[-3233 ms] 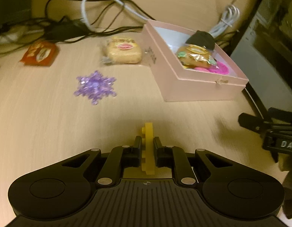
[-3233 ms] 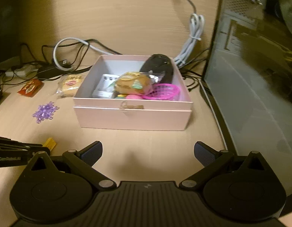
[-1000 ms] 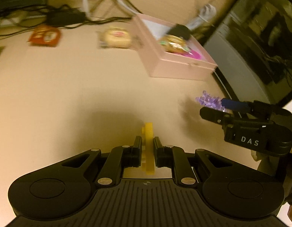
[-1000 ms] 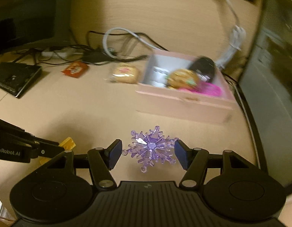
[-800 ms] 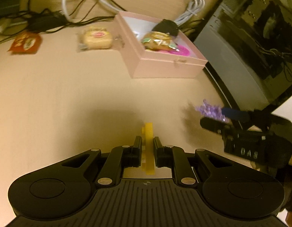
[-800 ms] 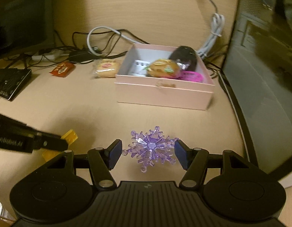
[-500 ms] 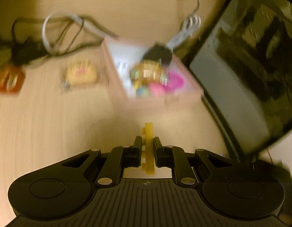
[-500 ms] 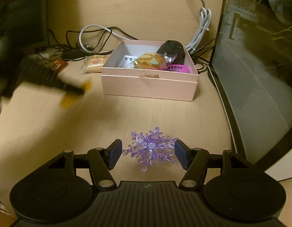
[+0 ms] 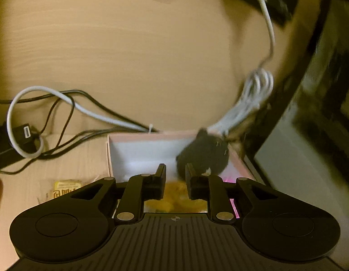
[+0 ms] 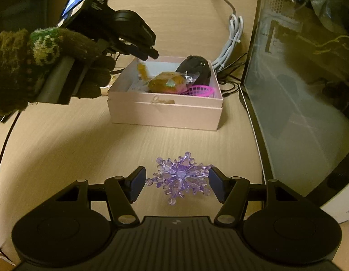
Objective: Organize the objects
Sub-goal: 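Drop the yellow brick and purple snowflake into the pink box with both grippers, then grasp the red snack packet with the left gripper and lift it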
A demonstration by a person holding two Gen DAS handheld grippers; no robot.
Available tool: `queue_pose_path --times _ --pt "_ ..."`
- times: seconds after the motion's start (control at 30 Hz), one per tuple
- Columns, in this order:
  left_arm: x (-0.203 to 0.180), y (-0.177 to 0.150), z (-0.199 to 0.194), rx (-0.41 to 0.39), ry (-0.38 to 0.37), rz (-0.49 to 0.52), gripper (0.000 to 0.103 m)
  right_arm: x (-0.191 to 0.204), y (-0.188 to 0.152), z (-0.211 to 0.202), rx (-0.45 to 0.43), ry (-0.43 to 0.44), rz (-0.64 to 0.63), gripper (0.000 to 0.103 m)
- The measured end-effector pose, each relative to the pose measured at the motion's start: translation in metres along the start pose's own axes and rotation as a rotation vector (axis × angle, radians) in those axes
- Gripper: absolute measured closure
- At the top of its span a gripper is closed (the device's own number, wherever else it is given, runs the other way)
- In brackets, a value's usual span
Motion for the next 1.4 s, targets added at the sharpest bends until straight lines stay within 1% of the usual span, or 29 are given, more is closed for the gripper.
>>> queue_pose_path --times 0.03,0.1,0.23,0.3,0.43,0.53,0.6,0.63,0.7,0.77,0.8,0.83,0.97,1.07,1.2,1.23,1.27,1.33,1.4 --pt "0.003 0.001 -0.006 -0.014 -0.012 -0.025 0.083 0.000 0.002 0.001 0.000 0.002 0.000 0.041" --pt "0.007 -0.003 -0.020 -0.022 -0.018 -0.040 0.083 -0.001 0.006 0.005 -0.002 0.005 -0.002 0.041" --pt "0.020 -0.025 -0.061 -0.020 -0.016 -0.050 0.083 0.007 0.028 0.017 -0.028 0.019 -0.016 0.041" --pt "0.029 -0.043 -0.079 -0.002 -0.009 -0.065 0.083 0.014 0.048 0.024 -0.054 0.027 -0.025 0.041" --pt "0.049 -0.092 -0.110 0.070 0.028 -0.090 0.083 0.035 0.100 0.047 -0.129 0.037 -0.043 0.041" --pt "0.067 -0.128 -0.130 0.127 0.057 -0.126 0.083 0.054 0.144 0.072 -0.198 0.019 -0.074 0.041" --pt "0.082 -0.144 -0.141 0.155 0.084 -0.155 0.083 0.061 0.165 0.091 -0.217 0.010 -0.087 0.040" --pt "0.091 -0.150 -0.146 0.167 0.101 -0.169 0.083 0.066 0.173 0.102 -0.214 0.005 -0.101 0.030" --pt "0.108 -0.160 -0.159 0.179 0.134 -0.189 0.083 0.069 0.181 0.121 -0.197 -0.025 -0.113 0.016" --pt "0.128 -0.166 -0.170 0.189 0.173 -0.204 0.083 0.072 0.177 0.133 -0.175 -0.044 -0.105 0.016" --pt "0.136 -0.168 -0.174 0.193 0.188 -0.209 0.083 0.072 0.174 0.137 -0.155 -0.039 -0.094 0.016" --pt "0.142 -0.170 -0.176 0.197 0.199 -0.214 0.083 0.072 0.168 0.138 -0.138 -0.030 -0.075 0.013" --pt "0.159 -0.175 -0.178 0.214 0.219 -0.213 0.083 0.070 0.143 0.139 -0.091 -0.041 -0.024 0.013" --pt "0.172 -0.171 -0.175 0.208 0.230 -0.200 0.083 0.068 0.127 0.130 -0.068 -0.046 0.014 0.013" --pt "0.200 -0.147 -0.164 0.156 0.259 -0.184 0.083 0.064 0.103 0.109 -0.039 -0.036 0.057 0.012" --pt "0.209 -0.138 -0.159 0.139 0.262 -0.190 0.083 0.066 0.097 0.105 -0.043 -0.037 0.066 0.006" --pt "0.216 -0.131 -0.154 0.128 0.265 -0.197 0.083 0.066 0.092 0.099 -0.046 -0.043 0.069 0.003" --pt "0.231 -0.116 -0.138 0.115 0.274 -0.200 0.083 0.070 0.081 0.090 -0.037 -0.045 0.060 0.002" --pt "0.244 -0.105 -0.121 0.115 0.305 -0.177 0.083 0.073 0.070 0.080 -0.035 -0.060 0.043 0.002"
Point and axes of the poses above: each gripper's, at about its wrist camera, not at the fingertips, and z roughly the way its jaws point, x to its left, y to its top, the point moved 10 cm from there along z, roughly the way its jaws point, and after that the axes turned 14 degrees about z, right-handed, at the moved point
